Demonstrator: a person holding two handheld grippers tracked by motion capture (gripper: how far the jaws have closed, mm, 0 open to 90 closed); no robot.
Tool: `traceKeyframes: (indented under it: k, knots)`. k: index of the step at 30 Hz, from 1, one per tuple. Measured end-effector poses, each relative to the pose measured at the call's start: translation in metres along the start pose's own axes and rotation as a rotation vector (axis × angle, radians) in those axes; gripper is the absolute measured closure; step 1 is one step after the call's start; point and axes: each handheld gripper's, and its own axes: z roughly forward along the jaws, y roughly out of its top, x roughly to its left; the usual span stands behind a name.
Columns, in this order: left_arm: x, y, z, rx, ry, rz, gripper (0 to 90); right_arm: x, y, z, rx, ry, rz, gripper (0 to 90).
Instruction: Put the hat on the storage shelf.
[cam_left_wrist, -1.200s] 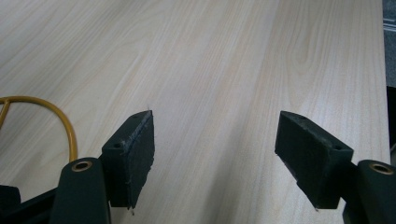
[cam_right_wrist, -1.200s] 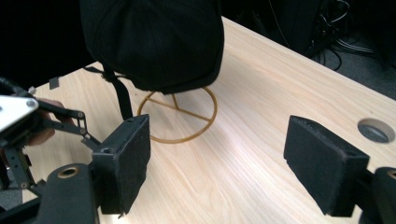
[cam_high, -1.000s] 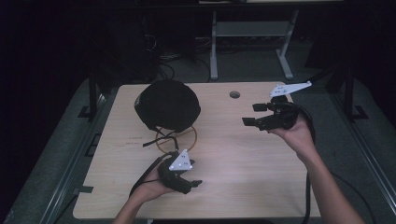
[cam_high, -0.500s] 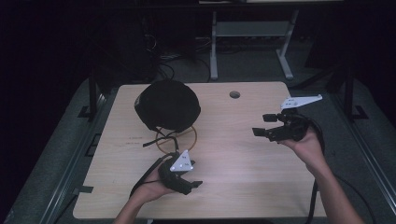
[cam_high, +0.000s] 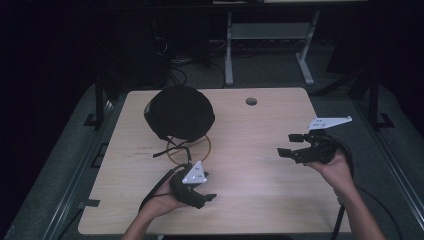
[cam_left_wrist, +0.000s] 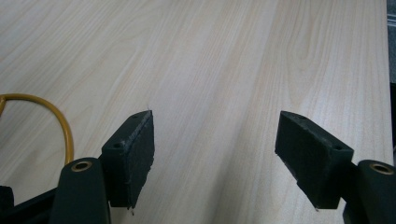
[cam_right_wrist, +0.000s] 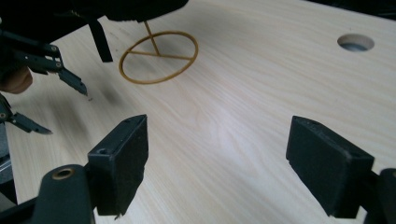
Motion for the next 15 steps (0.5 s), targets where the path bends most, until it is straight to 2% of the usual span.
traceKeyframes:
  k: [15]
  knots:
    - [-0.001, -0.001, 0.001, 0.001, 0.0, -0.01, 28.2, -0.001, -0.037, -0.004, 0.013, 0.01, 0.027, 19.8]
